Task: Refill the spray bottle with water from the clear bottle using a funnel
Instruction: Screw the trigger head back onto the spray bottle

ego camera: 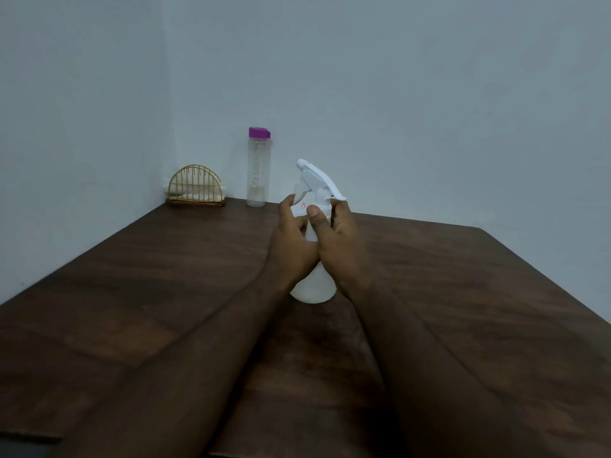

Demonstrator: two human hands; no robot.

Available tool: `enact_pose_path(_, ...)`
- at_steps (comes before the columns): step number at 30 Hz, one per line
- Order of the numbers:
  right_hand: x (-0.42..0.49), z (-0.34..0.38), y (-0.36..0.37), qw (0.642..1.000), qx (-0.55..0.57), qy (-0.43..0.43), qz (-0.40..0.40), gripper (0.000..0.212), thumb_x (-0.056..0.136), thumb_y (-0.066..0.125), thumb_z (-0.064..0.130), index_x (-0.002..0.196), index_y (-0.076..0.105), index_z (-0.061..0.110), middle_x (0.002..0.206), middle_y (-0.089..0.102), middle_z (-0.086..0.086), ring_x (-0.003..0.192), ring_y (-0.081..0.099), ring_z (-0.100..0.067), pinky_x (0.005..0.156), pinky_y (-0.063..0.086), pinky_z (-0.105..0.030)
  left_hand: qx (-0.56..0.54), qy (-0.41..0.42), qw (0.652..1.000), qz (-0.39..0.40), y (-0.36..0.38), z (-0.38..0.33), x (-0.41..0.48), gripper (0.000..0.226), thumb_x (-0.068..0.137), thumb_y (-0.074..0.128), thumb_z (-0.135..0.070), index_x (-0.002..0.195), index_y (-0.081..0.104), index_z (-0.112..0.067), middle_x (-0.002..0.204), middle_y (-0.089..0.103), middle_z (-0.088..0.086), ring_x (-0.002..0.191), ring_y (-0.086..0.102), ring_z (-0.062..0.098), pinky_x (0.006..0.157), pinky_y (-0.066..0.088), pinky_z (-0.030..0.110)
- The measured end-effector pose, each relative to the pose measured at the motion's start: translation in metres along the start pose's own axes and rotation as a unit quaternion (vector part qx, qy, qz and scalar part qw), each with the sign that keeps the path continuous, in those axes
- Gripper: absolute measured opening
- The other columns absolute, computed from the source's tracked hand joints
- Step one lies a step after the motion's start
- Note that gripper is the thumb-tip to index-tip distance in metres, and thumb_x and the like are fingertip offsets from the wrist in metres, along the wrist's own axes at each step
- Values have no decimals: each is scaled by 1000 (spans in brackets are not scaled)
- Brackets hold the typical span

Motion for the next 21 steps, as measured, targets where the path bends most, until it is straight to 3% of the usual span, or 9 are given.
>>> enact_pose_path(4,-1,-1,0,998,11,22,62,29,101,50,33,127,56,21,107,72,-4,100,69,-17,93,55,-38,-25,5,999,27,-7,11,2,100,73,73,-36,150,10,-24,105,70,-6,97,67,6,87,53,35)
enact_pose_path(8,1,-2,-2,997,14,35,73,31,98,54,38,122,59,19,104,73,-6,100,70,-22,96,53,-48,-37,-29,996,71,-6,20,4,107,77,77,-34,153,2,-19,110,68,-9,98,65,5,95,50,38)
enact_pose_path(10,6,1,-7,994,-3,37,100,32,97,56,39,109,65,11,95,73,-9,93,71,-24,95,53,-51,-23,-34,993,111,-6,22,5,91,75,77,-38,148,26,-18,122,61,-11,113,60,9,98,47,31)
enact_pose_path(12,12,8,-13,990,-44,39,128,35,94,60,43,98,69,9,91,74,-10,90,71,-25,93,54,-51,25,-46,985,164,-8,22,5,60,78,77,-36,131,49,-30,124,58,-14,118,54,6,100,42,22)
enact_pose_path(14,20,15,-17,987,-71,47,137,34,86,69,44,96,72,12,93,74,-8,92,71,-25,92,55,-50,60,-29,973,221,-9,20,3,44,77,74,-47,116,52,-45,117,59,-20,113,54,-3,103,41,28)
enact_pose_path(18,27,19,-13,985,-34,73,153,3,81,72,17,79,70,16,75,66,-6,72,64,-22,73,55,-42,94,10,959,269,-5,15,-3,68,65,76,-64,123,46,-46,128,53,-21,120,49,-3,107,41,36)
enact_pose_path(21,26,13,-13,990,-14,69,125,7,81,62,10,75,64,12,73,66,-13,66,63,-24,68,54,-43,97,25,955,280,-4,14,-3,85,55,80,-65,127,49,-33,124,56,-15,116,53,1,101,47,37)
Point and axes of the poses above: each hand's wrist, its own x-axis towards the middle knuckle, its own y-axis out of the palm, z = x × y, the point moved 3 cm from there along x, towards the middle knuckle
